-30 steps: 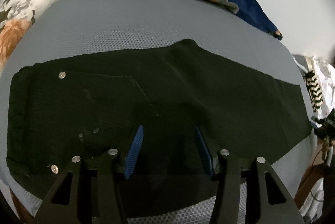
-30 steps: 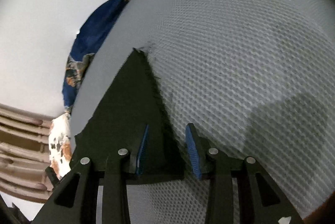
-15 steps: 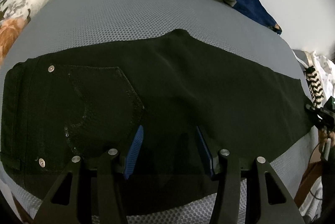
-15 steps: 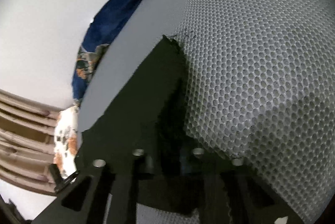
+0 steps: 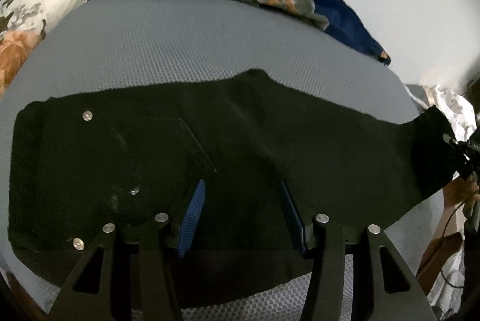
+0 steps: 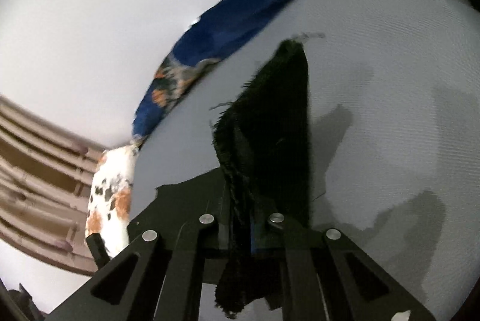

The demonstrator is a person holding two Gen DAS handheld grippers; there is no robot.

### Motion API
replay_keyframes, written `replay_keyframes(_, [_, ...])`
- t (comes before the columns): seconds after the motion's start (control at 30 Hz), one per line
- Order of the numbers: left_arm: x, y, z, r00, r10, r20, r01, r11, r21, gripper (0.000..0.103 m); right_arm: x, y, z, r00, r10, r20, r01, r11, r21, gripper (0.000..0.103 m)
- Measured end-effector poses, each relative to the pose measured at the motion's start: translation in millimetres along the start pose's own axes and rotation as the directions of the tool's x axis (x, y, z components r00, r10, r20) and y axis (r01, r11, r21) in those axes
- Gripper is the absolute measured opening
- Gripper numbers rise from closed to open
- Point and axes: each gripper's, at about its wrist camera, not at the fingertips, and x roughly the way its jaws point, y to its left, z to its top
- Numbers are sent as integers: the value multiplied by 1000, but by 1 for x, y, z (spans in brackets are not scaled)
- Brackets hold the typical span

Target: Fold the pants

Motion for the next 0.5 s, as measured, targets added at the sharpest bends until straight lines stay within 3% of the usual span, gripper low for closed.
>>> replay_keyframes(0.3, [-34,31,0,997,-34,69,37,999,-33,53,89,101,-19,989,56,-136,-75,988,-136,8])
replay_keyframes(0.5, [-49,49,-2,993,-65,97,70,996,-56,53,163,147,-47,962,50,-267,-106,974,-201,8])
